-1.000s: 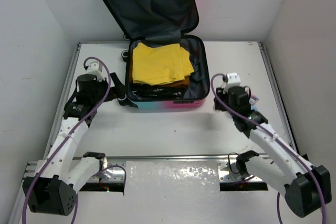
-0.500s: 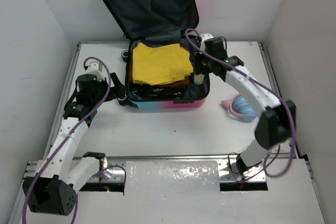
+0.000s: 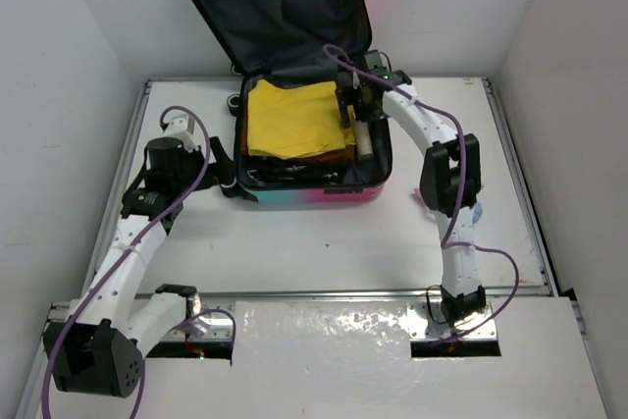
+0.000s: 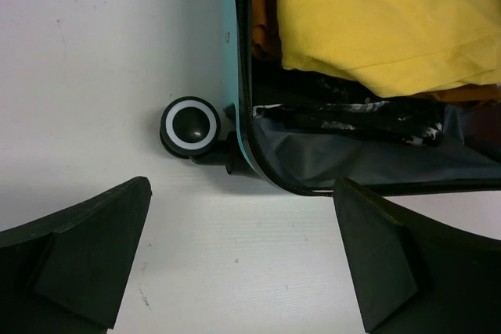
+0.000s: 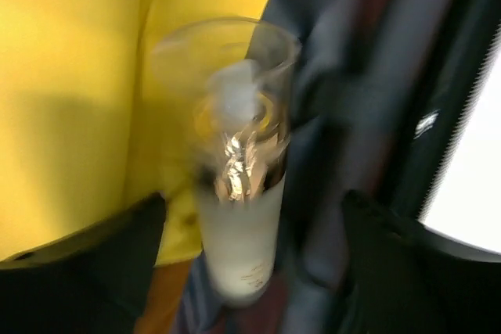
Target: Pack the luggage
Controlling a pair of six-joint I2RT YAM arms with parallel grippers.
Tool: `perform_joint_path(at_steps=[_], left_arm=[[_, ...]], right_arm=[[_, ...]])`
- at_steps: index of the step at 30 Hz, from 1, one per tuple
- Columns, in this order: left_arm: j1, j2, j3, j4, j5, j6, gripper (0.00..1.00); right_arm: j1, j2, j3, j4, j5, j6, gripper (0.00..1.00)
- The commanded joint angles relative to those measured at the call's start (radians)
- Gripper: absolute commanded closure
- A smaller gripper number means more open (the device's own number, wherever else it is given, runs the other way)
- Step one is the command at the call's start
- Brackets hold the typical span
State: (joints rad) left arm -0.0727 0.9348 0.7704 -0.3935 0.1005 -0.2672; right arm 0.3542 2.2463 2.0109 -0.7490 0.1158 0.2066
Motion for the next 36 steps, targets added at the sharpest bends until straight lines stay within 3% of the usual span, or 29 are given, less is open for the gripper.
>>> perform_joint_path(at_steps=[1,6,9,11,15,20,23,25,28,36], left_arm=[[-0.010,0.004,0.004,0.031,0.021,0.013,0.00],[-0.010,0.013,0.004,0.031,0.031,0.014,0.00],[-0.009,0.012,0.004,0.031,0.025,0.014,0.00],[-0.009,0.012,0.004,0.028,0.018,0.014,0.00],[-0.010,0.013,0.016,-0.001,-0.068,0.002,0.00],[-0.010,-0.004,0.021,-0.010,-0.096,-0.009,0.00],[-0.013,-0.010,0.015,-0.001,-0.079,-0.009,0.00],[-0.015,-0.005,0.015,0.002,-0.059,-0.006,0.00],[-0.015,-0.002,0.015,0.004,-0.036,-0.004,0.00],[-0.018,0.006,0.010,0.007,-0.018,0.003,0.00]], right_arm=[[-0.011,0.010,0.162,-0.007,0.061,0.010,0.03],[-0.029,-0.043,0.239,-0.007,0.125,0.022,0.01],[-0.031,-0.143,0.186,-0.004,0.146,0.014,0.01],[-0.031,-0.233,0.022,0.022,0.153,0.005,0.01],[-0.034,-0.593,-0.439,0.108,0.208,-0.016,0.01],[-0.095,-0.853,-0.779,0.042,0.274,0.053,0.01],[-0.139,-0.973,-0.984,0.078,0.171,0.059,0.11],[-0.144,-1.020,-1.095,0.095,0.128,0.045,0.29],[-0.146,-0.987,-1.160,0.122,0.128,-0.022,0.35],[-0.152,-0.785,-1.104,0.232,0.173,-0.062,0.53]])
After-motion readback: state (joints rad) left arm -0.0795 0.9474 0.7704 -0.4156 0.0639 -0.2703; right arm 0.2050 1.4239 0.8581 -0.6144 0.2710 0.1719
